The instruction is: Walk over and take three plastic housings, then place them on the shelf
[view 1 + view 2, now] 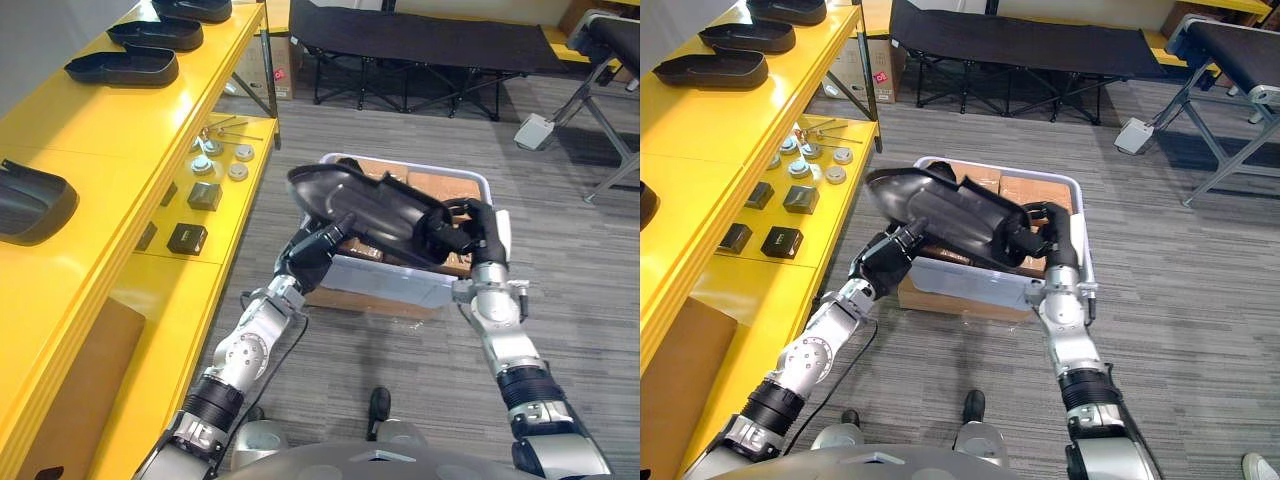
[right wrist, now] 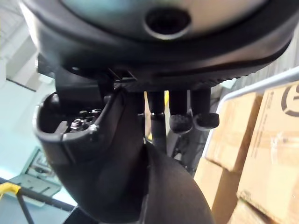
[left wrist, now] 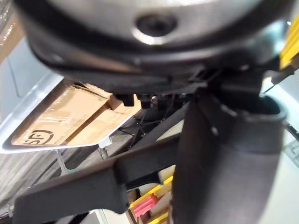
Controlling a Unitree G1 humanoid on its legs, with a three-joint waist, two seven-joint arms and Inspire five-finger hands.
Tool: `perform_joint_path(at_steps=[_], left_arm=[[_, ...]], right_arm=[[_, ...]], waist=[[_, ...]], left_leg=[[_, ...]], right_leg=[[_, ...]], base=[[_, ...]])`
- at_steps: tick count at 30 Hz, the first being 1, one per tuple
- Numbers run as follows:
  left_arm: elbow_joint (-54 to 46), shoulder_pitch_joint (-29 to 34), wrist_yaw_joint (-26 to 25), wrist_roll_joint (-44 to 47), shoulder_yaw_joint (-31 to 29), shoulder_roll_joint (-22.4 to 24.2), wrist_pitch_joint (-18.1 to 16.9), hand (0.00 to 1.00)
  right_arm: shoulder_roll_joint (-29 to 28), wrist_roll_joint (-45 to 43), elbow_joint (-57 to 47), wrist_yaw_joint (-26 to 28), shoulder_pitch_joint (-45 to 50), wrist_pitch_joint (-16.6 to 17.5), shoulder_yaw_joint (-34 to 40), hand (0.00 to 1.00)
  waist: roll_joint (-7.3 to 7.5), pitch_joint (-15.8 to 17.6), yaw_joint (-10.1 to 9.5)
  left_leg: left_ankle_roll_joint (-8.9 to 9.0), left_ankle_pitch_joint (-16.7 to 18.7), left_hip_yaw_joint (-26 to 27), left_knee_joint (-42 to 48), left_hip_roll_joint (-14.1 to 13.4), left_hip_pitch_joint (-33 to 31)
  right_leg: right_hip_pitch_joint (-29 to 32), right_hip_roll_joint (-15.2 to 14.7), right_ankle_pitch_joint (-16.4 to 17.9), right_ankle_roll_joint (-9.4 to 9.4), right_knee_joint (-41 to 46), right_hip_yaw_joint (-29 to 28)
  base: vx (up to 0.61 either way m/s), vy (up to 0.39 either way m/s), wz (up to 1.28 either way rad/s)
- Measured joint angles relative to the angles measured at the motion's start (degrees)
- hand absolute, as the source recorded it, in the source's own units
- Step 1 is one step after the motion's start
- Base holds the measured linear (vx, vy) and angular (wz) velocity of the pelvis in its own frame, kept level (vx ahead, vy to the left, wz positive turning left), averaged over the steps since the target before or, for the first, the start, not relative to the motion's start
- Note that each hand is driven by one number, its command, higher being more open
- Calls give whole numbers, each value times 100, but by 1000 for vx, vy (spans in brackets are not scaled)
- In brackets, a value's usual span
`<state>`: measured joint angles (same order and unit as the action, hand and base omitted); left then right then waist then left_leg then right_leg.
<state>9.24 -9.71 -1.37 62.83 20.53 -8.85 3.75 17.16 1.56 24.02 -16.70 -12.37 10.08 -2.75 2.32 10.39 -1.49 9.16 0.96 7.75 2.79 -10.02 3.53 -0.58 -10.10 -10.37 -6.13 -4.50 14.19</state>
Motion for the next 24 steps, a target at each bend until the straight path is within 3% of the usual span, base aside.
perform_joint_path(at_steps=[8,9,15,24], left_arm=[[440,-125,-240,-22,286,240,-222,100],[488,-125,-241,-27,298,238,-257,0],[493,-127,-243,-31,432,238,-435,0],[674,-158,-923,-239,285,203,-878,0]], right_arm=[[-444,-2,120,-147,205,180,-544,0],[-459,-3,120,-182,248,182,-635,0],[-469,-6,127,-250,320,230,-704,0],[-472,7,26,-535,611,1164,-1122,0]], waist=[[-13,-40,-21],[-10,-64,-23],[-11,-138,-11],[17,-243,2]], left_leg=[[-34,-17,-34,-1,42,15],[-34,-20,-37,-2,43,16],[-24,-64,-67,-27,47,8],[-25,-64,-81,-25,47,10]], right_leg=[[-41,-43,2,-7,-1,29],[-43,-46,3,-7,-1,38],[-43,-57,2,-7,-2,97],[-54,-59,0,-6,-3,115]], base=[[-34,9,2],[-31,8,1],[-5,1,2],[0,0,0]])
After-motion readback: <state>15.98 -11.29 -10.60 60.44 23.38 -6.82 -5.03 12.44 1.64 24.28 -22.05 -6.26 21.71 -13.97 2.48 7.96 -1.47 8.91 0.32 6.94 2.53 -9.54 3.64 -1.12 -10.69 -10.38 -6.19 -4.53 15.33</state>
